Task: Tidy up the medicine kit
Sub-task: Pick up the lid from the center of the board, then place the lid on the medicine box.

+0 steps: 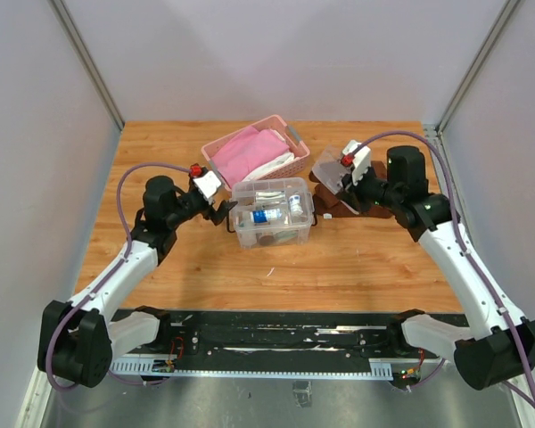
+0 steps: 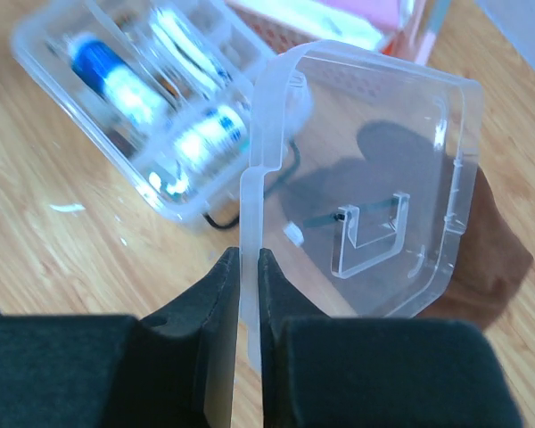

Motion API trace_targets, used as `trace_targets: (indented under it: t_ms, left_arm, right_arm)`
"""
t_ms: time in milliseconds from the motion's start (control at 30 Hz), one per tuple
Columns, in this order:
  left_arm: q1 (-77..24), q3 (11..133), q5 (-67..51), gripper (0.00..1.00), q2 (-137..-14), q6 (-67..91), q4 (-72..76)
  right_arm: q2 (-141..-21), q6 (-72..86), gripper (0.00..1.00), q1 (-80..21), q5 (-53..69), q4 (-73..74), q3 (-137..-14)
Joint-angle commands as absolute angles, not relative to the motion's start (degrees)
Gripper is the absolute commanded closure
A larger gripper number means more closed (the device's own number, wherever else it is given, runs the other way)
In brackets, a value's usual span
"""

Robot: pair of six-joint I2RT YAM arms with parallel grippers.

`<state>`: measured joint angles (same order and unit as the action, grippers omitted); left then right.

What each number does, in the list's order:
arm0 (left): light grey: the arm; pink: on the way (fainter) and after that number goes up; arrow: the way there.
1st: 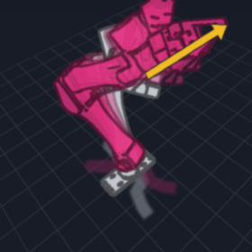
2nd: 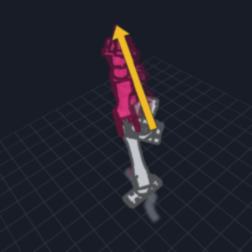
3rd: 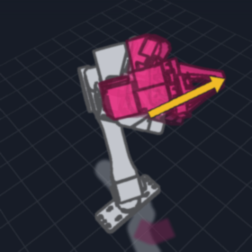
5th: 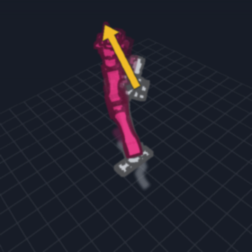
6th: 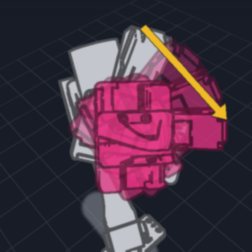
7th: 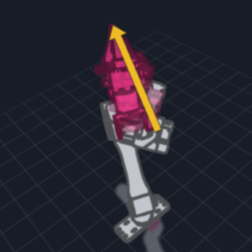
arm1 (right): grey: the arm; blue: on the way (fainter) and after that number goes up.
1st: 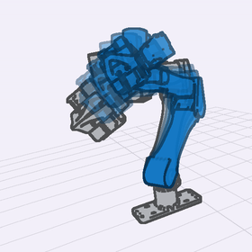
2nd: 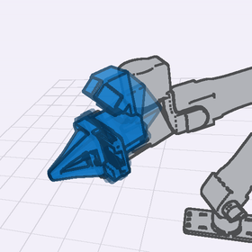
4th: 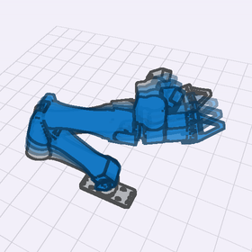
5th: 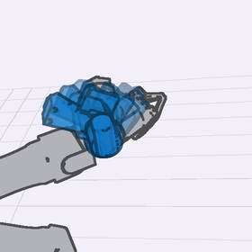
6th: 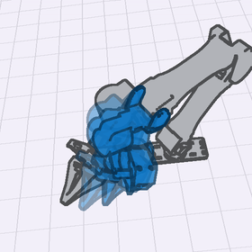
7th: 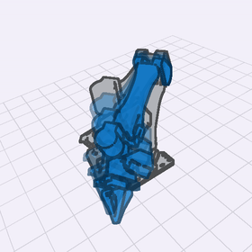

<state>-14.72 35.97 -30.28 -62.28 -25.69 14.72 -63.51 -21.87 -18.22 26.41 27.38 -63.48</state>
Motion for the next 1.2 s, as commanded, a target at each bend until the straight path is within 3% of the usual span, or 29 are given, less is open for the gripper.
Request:
trace_targets:
  t_ms: [0, 400, 633, 967, 1167]
  left_arm:
    - [-15.2, 41.1, -34.4, 0.14, -61.5, -22.6, 16.5]
    - [-25.3, 50.9, -29.0, 0.15, -64.5, -21.6, 17.1]
    - [-29.7, 49.1, -21.3, 0.14, -65.2, -26.3, 22.1]
    - [-31.2, 44.7, -26.0, 0.12, -64.8, -31.5, 25.3]
    - [-31.2, 44.7, -22.6, 0.2, -66.4, -31.2, 27.8]
  right_arm:
    - [-64.9, -14.1, 0.99, -17.3, 37.1, 24.7, -70.6]
    - [-74.7, 11.3, 0.99, -18.1, 54.2, 13.2, -85.2]
    - [-76.9, 21.0, 0.99, -22.0, 57.1, 8.1, -85.8]
    - [-77.7, 28.9, 1.0, -23.6, 59.4, 1.7, -83.2]
    - [-77.7, 31.1, 0.99, -24.4, 60.5, -0.9, -81.4]
